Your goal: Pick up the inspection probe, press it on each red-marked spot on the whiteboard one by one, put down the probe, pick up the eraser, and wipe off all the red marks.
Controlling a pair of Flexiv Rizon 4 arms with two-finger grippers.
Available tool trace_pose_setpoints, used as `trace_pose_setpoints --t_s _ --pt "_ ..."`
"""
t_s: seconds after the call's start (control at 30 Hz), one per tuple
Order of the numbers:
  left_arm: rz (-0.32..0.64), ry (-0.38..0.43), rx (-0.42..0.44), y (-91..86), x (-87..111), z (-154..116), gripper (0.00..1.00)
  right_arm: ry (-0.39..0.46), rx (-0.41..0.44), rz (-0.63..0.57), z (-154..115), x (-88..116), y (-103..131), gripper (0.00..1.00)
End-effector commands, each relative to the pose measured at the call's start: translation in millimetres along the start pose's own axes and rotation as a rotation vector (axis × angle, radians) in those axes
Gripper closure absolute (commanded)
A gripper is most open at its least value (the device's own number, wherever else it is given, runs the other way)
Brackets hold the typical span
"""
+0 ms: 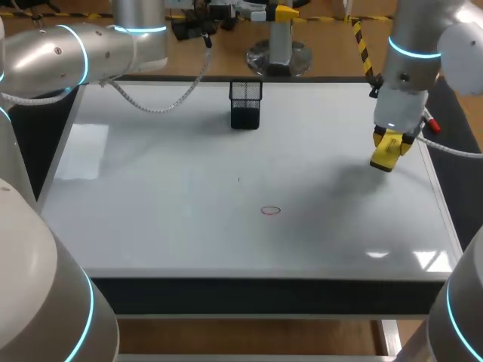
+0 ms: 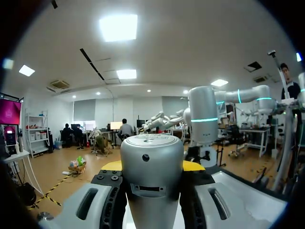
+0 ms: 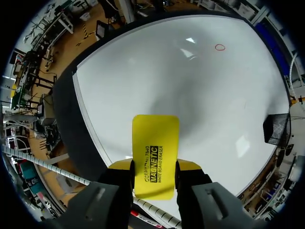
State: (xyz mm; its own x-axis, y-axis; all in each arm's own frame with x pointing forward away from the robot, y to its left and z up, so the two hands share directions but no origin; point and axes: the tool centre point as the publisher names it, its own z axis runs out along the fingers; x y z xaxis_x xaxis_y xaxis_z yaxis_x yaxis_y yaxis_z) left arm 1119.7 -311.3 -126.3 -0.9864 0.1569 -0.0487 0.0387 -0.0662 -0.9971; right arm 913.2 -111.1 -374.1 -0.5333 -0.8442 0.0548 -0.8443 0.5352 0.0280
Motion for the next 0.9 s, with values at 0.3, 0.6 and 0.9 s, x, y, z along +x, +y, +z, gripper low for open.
trace_pose_setpoints --t_s 0.3,0.6,0.9 --pt "-0.002 0.004 -0.002 -1.5 -1.2 0.0 1.0 0.009 0.003 -0.001 -2.5 -1.8 0.5 1.0" --pt "-0.002 0.004 -0.002 -1.5 -1.2 0.0 1.0 0.009 0.003 -0.001 -2.5 -1.8 0.5 1.0" --pt "0.023 0.072 -0.035 -9.8 10.2 14.1 1.0 0.009 0.003 -0.001 -2.5 -1.8 0.5 1.0"
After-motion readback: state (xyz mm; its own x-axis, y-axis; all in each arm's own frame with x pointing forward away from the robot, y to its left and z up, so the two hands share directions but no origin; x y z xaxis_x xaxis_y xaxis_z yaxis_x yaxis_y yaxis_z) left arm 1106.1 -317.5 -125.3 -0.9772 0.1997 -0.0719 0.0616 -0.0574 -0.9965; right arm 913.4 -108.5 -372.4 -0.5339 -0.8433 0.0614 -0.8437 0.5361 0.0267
